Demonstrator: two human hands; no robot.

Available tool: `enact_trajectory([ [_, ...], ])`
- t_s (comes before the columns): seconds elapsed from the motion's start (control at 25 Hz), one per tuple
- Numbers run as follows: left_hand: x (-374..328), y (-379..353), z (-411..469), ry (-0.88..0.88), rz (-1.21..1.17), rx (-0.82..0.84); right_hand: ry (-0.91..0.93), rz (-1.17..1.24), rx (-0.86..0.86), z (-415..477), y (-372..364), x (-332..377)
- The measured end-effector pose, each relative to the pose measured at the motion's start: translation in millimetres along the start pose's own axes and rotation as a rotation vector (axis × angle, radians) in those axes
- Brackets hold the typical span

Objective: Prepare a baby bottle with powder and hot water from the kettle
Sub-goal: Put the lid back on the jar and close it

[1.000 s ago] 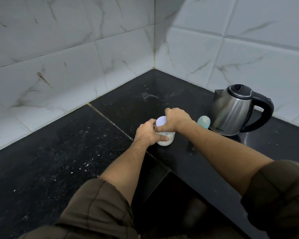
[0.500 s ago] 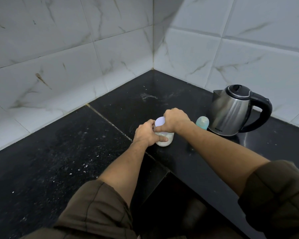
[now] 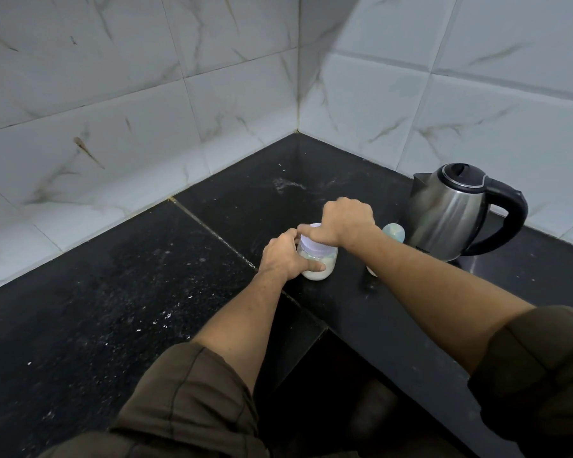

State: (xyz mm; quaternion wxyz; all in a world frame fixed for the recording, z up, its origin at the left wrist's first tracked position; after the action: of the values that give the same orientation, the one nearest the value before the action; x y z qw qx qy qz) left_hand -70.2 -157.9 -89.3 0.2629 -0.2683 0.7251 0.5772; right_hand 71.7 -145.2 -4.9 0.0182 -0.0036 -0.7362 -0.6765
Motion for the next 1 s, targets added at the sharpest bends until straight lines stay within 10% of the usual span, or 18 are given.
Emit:
enact_trajectory([
  [0.16,-2.1,0.0,-0.9,0.008,0.01,0.001,0.129,0.137,0.28,3.9,-12.6,3.3],
  [0.44,-1.0,-1.0,-0.5,-0.003,0.007,-0.005,-0.053,-0.088,-0.062,-11.2,-5.0,-1.4],
  [0.68,-2.0,-1.0,-0.8,0.011,0.001,0.002,0.132,0.169,0.246,-2.4,-9.3,-0.3],
  [1.0,-0.6,0.4,2.7,0.0,-0.008,0.004,0.019,0.081,0.04,-4.2,-6.7,-5.9],
])
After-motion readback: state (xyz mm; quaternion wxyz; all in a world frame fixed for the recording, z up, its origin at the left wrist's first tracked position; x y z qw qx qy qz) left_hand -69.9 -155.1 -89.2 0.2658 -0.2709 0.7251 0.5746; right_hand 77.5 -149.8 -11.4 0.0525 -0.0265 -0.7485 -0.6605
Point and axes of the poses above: each hand's wrist, its own z-axis towards the middle knuckle, its own y-axis out of the back of the hand, x = y × z, the point moved 1 cm from there along z, towards the middle knuckle, and after that the axes turned 2 degrees about z, right-handed, at the moved point
